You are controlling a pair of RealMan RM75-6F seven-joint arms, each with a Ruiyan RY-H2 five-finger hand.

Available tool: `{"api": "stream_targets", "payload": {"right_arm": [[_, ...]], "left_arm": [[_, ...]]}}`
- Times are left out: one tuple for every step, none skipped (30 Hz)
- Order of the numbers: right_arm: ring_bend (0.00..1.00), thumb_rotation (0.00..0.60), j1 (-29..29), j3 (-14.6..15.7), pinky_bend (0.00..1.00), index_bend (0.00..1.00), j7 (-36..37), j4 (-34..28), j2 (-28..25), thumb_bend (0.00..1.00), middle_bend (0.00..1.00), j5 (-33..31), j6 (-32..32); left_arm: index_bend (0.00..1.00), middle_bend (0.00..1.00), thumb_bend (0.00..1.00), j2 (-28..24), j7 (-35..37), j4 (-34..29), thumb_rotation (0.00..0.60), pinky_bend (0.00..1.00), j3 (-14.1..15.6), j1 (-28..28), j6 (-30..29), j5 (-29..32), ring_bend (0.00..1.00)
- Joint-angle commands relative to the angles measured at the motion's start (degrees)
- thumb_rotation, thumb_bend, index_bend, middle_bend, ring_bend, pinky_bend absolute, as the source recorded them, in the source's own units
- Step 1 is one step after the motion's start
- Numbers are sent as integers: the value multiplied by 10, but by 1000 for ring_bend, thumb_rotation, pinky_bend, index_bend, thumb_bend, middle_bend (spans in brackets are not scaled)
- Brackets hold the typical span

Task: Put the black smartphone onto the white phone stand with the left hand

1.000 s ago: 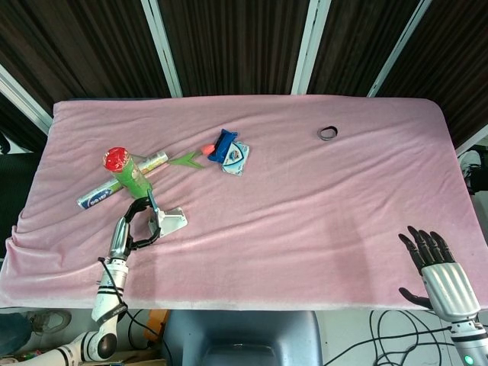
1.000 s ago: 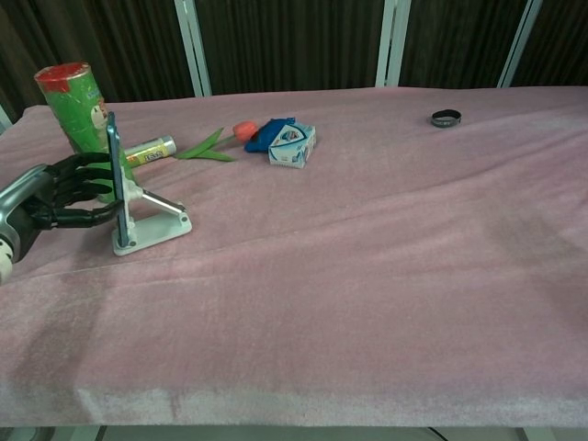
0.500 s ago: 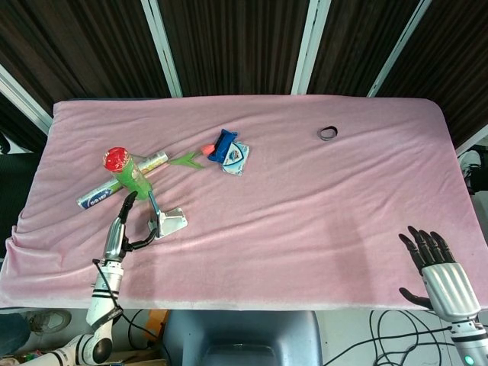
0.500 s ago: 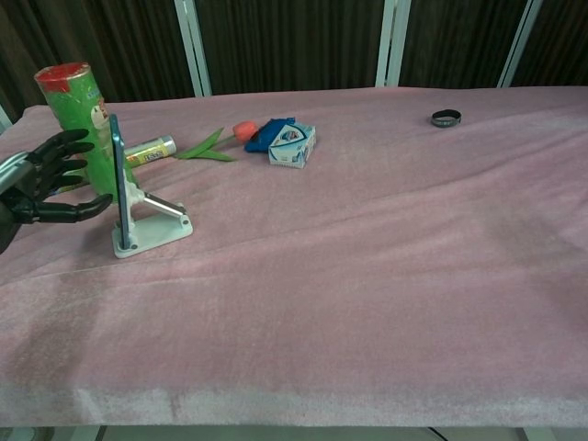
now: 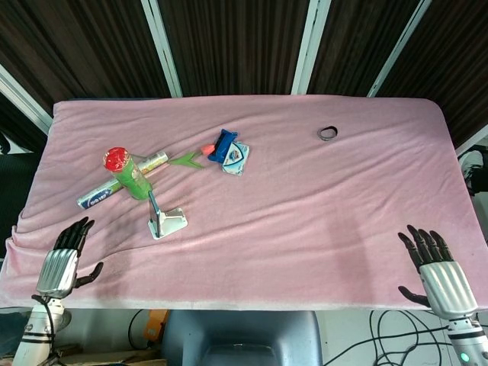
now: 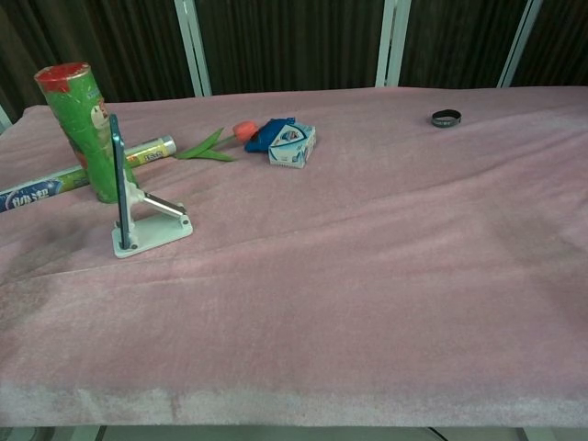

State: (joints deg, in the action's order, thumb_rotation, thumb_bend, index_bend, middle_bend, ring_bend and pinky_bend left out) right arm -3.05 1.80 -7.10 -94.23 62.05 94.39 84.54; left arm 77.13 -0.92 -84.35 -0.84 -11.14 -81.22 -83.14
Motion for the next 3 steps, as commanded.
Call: {"api": "stream_targets", "payload": {"right_arm": [[0, 600, -2, -1, 0, 0, -7, -2, 3, 147, 0, -4, -5], [0, 600, -3, -2, 0, 0, -8, -2, 3, 148, 0, -5, -6], [0, 600, -3, -2, 0, 0, -8, -3, 3, 148, 0, -7, -7]], "left_arm": [[0, 0, 325, -46, -159, -81, 600, 83, 33, 50, -43, 5, 0], [0, 0, 325, -46, -159, -82, 600, 83, 34, 50, -39, 7, 0], [0, 0, 326, -47, -156, -83, 600, 83, 33, 50, -35, 9, 0]]}}
